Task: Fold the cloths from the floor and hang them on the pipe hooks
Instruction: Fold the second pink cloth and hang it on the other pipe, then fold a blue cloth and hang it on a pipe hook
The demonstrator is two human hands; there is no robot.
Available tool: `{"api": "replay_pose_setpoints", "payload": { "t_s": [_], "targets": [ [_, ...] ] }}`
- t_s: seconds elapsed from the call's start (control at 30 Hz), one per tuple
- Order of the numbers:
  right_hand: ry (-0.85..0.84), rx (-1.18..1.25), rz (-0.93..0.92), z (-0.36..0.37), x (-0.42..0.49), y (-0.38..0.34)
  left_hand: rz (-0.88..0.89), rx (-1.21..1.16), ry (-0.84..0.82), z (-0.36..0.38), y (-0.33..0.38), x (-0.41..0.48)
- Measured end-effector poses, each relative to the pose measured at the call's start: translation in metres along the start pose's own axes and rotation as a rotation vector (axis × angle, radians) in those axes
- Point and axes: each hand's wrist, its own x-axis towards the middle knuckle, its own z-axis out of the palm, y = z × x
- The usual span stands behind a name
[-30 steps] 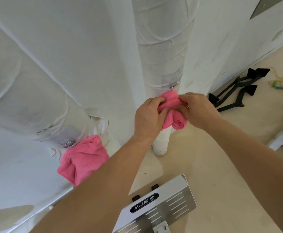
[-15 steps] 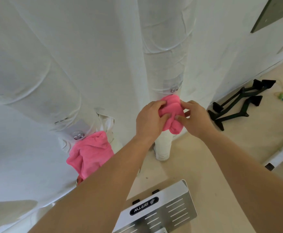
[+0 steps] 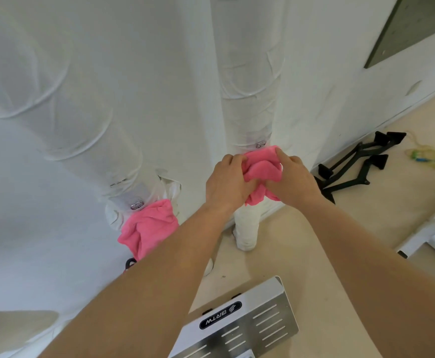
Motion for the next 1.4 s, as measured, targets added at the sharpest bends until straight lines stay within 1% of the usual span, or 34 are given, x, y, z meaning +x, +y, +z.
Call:
{"api": "replay_pose_setpoints", "payload": {
  "t_s": [0.17,0.27,0.37,0.47,0.57,0.63,0.7,0.8,0.93,1.1,1.23,1.4],
  "targets": [
    [-0.005,-0.105,0.029,-0.025,-0.02,-0.017,0.014,-0.009,-0.04,-0.032,0.013,-0.018],
    [-0.045,-0.163,0.052,-0.038,-0.041,-0.03,-0.005,0.045,-0.07,-0.053,0.017,-0.035],
    [-0.097,-0.226,0.043,-0.04,-0.061,-0.042,-0.023,0.106,-0.135,-0.08,0.015,-0.062],
    [-0.136,-0.287,0.017,-0.048,-0.113,-0.083,-0.016,0.171,-0.167,-0.111,0.006,-0.1],
    [-0.117,-0.317,-0.055,-0.048,-0.165,-0.118,-0.023,0.212,-0.177,-0.151,-0.005,-0.152],
    [-0.137,-0.344,-0.077,-0.046,-0.206,-0.142,-0.03,0.227,-0.187,-0.178,-0.016,-0.193],
    [-0.137,-0.347,-0.071,-0.038,-0.25,-0.162,0.002,0.209,-0.199,-0.206,-0.027,-0.239],
    [-0.108,-0.396,-0.077,-0.024,-0.324,-0.194,0.058,0.256,-0.208,-0.243,-0.05,-0.315],
    [-0.107,-0.468,-0.078,0.005,-0.425,-0.234,-0.014,0.278,-0.182,-0.285,-0.09,-0.413],
    [-0.138,-0.512,-0.117,0.037,-0.537,-0.285,-0.027,0.301,-0.198,-0.331,-0.121,-0.52],
    [-0.159,-0.56,-0.165,0.05,-0.6,-0.318,-0.044,0.273,-0.186,-0.357,-0.135,-0.582],
    [-0.182,-0.544,-0.218,0.069,-0.653,-0.337,-0.095,0.238,-0.151,-0.369,-0.149,-0.649]
  ]
}}
